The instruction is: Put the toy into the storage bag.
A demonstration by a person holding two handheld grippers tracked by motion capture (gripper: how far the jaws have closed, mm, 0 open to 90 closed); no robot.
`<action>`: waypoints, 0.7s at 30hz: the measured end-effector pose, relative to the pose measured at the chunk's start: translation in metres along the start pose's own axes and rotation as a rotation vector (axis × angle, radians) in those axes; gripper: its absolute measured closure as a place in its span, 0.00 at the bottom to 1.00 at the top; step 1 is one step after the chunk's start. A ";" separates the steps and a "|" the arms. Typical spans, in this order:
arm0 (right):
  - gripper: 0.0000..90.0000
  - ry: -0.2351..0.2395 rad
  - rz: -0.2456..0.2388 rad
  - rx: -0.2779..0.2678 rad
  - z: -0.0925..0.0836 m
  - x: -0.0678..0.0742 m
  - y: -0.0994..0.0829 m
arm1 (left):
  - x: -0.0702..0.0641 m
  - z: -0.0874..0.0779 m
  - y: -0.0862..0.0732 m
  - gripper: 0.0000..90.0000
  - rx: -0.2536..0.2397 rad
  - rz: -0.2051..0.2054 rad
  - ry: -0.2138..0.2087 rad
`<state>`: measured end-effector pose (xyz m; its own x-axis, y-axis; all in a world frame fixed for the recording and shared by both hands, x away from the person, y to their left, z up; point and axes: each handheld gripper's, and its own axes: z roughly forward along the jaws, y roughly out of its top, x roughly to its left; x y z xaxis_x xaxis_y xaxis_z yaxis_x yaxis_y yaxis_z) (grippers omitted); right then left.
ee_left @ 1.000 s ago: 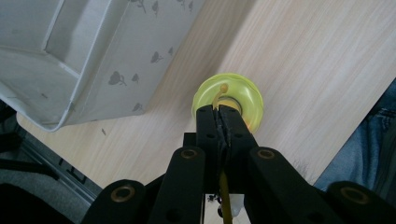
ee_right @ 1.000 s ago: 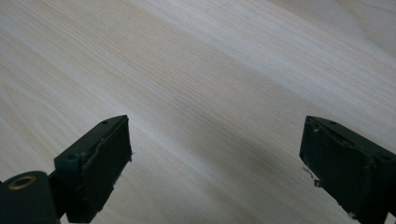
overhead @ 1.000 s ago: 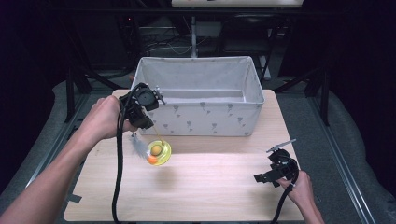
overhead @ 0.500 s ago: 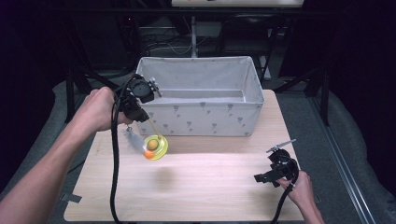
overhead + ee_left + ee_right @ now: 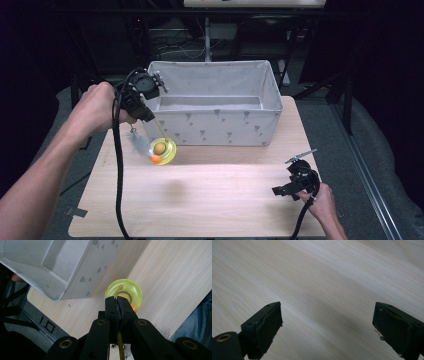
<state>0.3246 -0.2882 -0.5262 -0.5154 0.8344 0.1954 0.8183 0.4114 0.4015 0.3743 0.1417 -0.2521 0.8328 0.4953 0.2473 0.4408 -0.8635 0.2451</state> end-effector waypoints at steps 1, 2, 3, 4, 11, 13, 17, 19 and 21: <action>0.09 -0.001 0.000 0.004 0.000 0.000 0.000 | 0.001 -0.001 0.000 0.98 -0.002 0.000 0.003; 0.09 -0.001 0.000 0.004 0.000 0.000 0.000 | 0.002 -0.003 0.001 0.98 0.001 0.001 0.004; 0.09 -0.001 -0.001 0.001 0.000 0.000 0.000 | 0.003 -0.005 0.001 0.98 -0.002 -0.002 0.009; 0.09 -0.001 0.001 0.004 0.000 0.000 0.000 | 0.004 -0.006 0.001 0.98 -0.007 -0.003 0.010; 0.09 -0.001 0.001 0.005 0.000 0.000 0.000 | 0.012 -0.020 0.004 0.98 -0.015 -0.009 0.009; 0.09 -0.002 0.001 0.005 0.000 0.000 0.000 | 0.013 -0.024 0.005 0.98 -0.019 -0.017 0.016; 0.09 -0.002 0.001 0.005 0.000 0.000 0.000 | 0.016 -0.032 0.006 0.98 -0.027 -0.017 0.016; 0.09 -0.002 0.000 0.007 0.000 0.000 0.000 | 0.019 -0.035 0.007 0.98 -0.032 -0.020 0.026; 0.09 -0.002 -0.001 0.006 0.000 0.000 0.000 | 0.021 -0.039 0.007 0.98 -0.038 -0.026 0.028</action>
<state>0.3247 -0.2879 -0.5260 -0.5156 0.8347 0.1937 0.8195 0.4143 0.3960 0.3821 0.1495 -0.2088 0.8111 0.5209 0.2662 0.4490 -0.8461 0.2873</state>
